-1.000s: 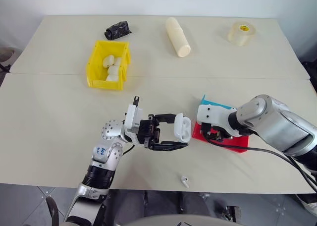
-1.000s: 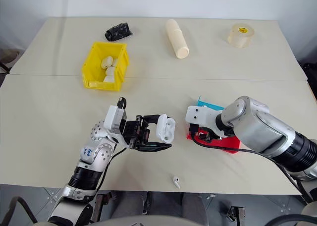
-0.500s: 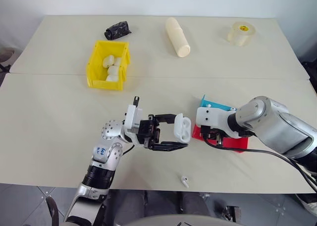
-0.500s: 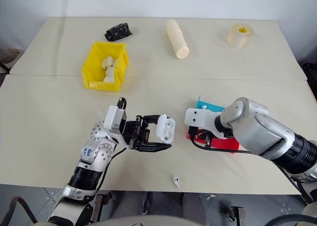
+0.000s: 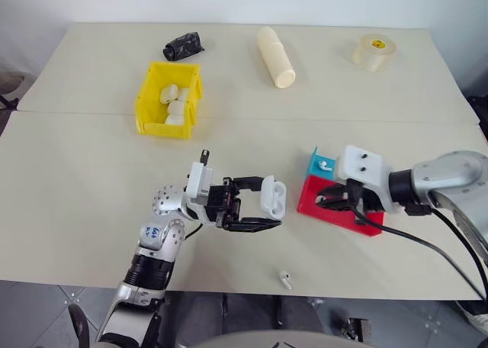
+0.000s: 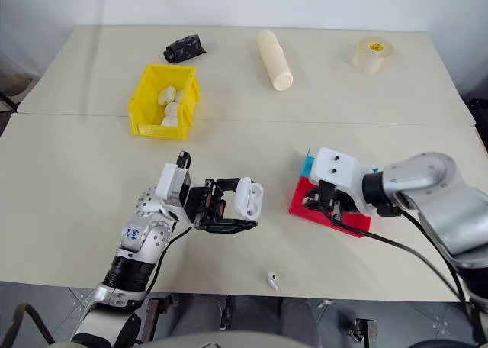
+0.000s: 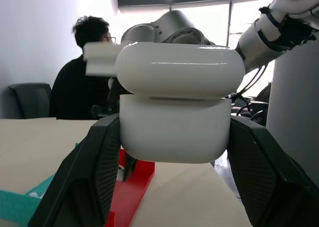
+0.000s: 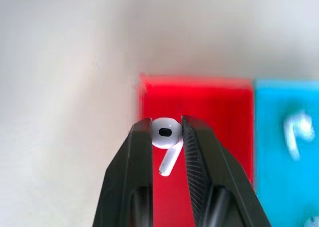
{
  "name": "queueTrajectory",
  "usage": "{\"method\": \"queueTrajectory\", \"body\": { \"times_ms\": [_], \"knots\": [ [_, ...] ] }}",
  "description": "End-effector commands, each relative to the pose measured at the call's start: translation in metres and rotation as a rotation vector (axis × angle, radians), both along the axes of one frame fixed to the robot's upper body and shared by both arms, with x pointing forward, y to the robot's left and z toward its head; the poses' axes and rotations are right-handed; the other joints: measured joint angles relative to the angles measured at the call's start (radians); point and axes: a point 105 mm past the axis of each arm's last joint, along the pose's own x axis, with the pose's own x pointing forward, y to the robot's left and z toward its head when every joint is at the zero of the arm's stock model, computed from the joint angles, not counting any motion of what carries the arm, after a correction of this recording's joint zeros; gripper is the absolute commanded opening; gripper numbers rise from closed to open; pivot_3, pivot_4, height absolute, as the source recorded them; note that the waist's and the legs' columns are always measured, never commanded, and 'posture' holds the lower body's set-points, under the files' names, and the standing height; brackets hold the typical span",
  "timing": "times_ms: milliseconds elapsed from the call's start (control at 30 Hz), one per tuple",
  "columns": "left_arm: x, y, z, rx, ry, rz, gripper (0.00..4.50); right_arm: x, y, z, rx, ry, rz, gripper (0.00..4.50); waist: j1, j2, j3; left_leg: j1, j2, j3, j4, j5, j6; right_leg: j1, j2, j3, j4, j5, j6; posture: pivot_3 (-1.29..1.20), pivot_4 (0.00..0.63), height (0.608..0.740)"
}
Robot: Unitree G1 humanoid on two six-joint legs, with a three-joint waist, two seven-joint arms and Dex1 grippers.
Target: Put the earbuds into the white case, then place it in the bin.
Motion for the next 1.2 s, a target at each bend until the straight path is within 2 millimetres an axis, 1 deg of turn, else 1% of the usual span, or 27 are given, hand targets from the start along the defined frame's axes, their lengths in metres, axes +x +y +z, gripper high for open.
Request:
{"method": "queueTrajectory", "body": {
  "times_ms": [33, 100, 133, 167, 200, 233, 300, 333, 400, 500, 600, 667, 800, 833, 933, 1200],
  "knots": [
    [0.002, 0.002, 0.004, -0.024, -0.015, -0.005, 2.80, -0.009, 0.003, 0.021, 0.165, -0.090, 0.062, 0.48, 0.000, 0.000, 0.000, 0.000, 0.000, 0.000, 0.000, 0.000, 0.000, 0.000, 0.000, 0.000, 0.000, 0.000, 0.000, 0.00, 0.150, 0.740],
    [0.004, 0.003, 0.004, -0.022, -0.011, -0.008, 2.80, -0.009, 0.003, 0.030, 0.345, -0.112, 0.040, 0.48, -0.001, 0.000, 0.000, 0.000, 0.000, 0.000, 0.001, 0.000, 0.000, 0.001, 0.000, 0.000, 0.001, 0.000, 0.000, 0.00, 0.150, 0.740],
    [0.005, 0.003, 0.004, -0.022, -0.009, -0.009, 2.80, -0.009, 0.000, 0.031, 0.398, -0.106, 0.025, 0.48, -0.002, -0.001, 0.000, 0.000, 0.000, 0.000, 0.001, 0.000, 0.000, 0.001, 0.000, 0.000, 0.001, 0.000, 0.000, 0.00, 0.150, 0.740],
    [0.005, 0.003, 0.004, -0.022, -0.007, -0.011, 2.80, -0.010, -0.002, 0.031, 0.429, -0.101, 0.015, 0.48, -0.001, 0.000, 0.000, 0.001, 0.001, 0.000, 0.001, 0.000, 0.000, 0.001, 0.001, 0.000, 0.001, 0.000, 0.000, 0.00, 0.150, 0.740],
    [0.005, 0.003, 0.004, -0.021, -0.007, -0.016, 2.80, -0.011, -0.005, 0.026, 0.412, -0.099, 0.010, 0.48, -0.001, 0.000, 0.000, 0.001, 0.000, 0.000, 0.001, 0.000, 0.000, 0.001, 0.001, 0.000, 0.002, 0.000, 0.000, 0.00, 0.150, 0.740],
    [0.006, 0.002, 0.004, -0.021, -0.005, -0.019, 2.80, -0.013, -0.005, 0.028, 0.447, -0.128, 0.020, 0.48, -0.001, 0.000, 0.000, 0.001, 0.000, 0.000, 0.001, 0.000, 0.000, 0.001, 0.001, 0.000, 0.002, 0.000, 0.000, 0.00, 0.150, 0.740],
    [0.006, 0.001, 0.004, -0.018, -0.002, -0.029, 2.80, -0.013, -0.001, 0.042, 0.600, -0.215, 0.023, 0.48, -0.001, -0.001, 0.000, 0.001, 0.000, 0.000, 0.001, 0.000, 0.000, 0.001, 0.001, 0.000, 0.001, 0.000, 0.000, 0.00, 0.150, 0.740],
    [0.006, 0.001, 0.004, -0.020, 0.004, -0.031, 2.80, -0.014, 0.000, 0.045, 0.642, -0.225, 0.018, 0.48, -0.002, 0.000, 0.000, 0.001, 0.000, 0.000, 0.001, 0.000, 0.000, 0.001, 0.001, 0.000, 0.001, 0.000, 0.000, 0.00, 0.150, 0.740],
    [0.006, 0.002, 0.004, -0.021, 0.010, -0.037, 2.80, -0.015, 0.003, 0.046, 0.670, -0.255, 0.022, 0.48, -0.003, 0.000, 0.000, 0.001, 0.000, 0.000, 0.001, 0.000, 0.000, 0.001, 0.000, 0.001, 0.002, 0.000, 0.000, 0.00, 0.150, 0.740],
    [0.004, 0.001, 0.004, -0.015, 0.011, -0.052, 2.80, -0.014, 0.008, 0.056, 0.759, -0.320, 0.018, 0.48, -0.003, 0.000, 0.000, 0.002, 0.001, 0.000, 0.001, 0.000, 0.000, 0.001, 0.001, 0.001, 0.002, 0.000, 0.000, 0.00, 0.150, 0.740],
    [0.004, -0.002, 0.005, -0.014, 0.008, -0.061, 2.80, -0.016, 0.017, 0.061, 0.820, -0.344, 0.026, 0.48, -0.003, 0.000, 0.000, 0.002, 0.000, 0.000, 0.001, 0.000, 0.000, 0.001, 0.001, 0.001, 0.002, 0.000, 0.000, 0.00, 0.150, 0.740],
    [0.004, -0.004, 0.007, -0.016, 0.006, -0.063, 2.80, -0.021, 0.027, 0.066, 0.869, -0.364, 0.053, 0.48, -0.003, 0.000, 0.000, 0.002, 0.000, 0.000, 0.001, 0.000, 0.000, 0.001, 0.001, 0.001, 0.002, 0.000, 0.000, 0.00, 0.150, 0.740],
    [0.003, -0.006, 0.011, -0.020, 0.003, -0.069, 2.80, -0.030, 0.044, 0.063, 0.913, -0.359, 0.085, 0.48, -0.003, 0.000, 0.000, 0.002, 0.000, 0.000, 0.001, 0.000, 0.000, 0.001, 0.001, 0.001, 0.002, 0.000, 0.000, 0.00, 0.150, 0.740],
    [0.003, -0.007, 0.012, -0.021, 0.003, -0.070, 2.80, -0.031, 0.047, 0.063, 0.923, -0.368, 0.085, 0.48, -0.003, 0.000, 0.000, 0.002, 0.000, 0.000, 0.001, 0.000, 0.000, 0.001, 0.001, 0.001, 0.002, 0.000, 0.000, 0.00, 0.150, 0.740],
    [0.002, -0.007, 0.014, -0.022, 0.008, -0.072, 2.80, -0.037, 0.051, 0.070, 1.024, -0.438, 0.097, 0.48, -0.005, 0.000, 0.000, 0.002, 0.000, 0.000, 0.000, 0.000, 0.000, 0.001, 0.001, 0.001, 0.002, 0.000, 0.000, 0.00, 0.150, 0.740],
    [0.000, -0.009, 0.017, -0.018, 0.014, -0.082, 2.80, -0.037, 0.059, 0.054, 1.037, -0.416, 0.067, 0.48, -0.005, 0.000, 0.000, 0.002, 0.000, 0.000, 0.000, 0.000, 0.000, 0.001, 0.001, 0.002, 0.003, 0.000, 0.000, 0.00, 0.150, 0.740]
  ]
}}
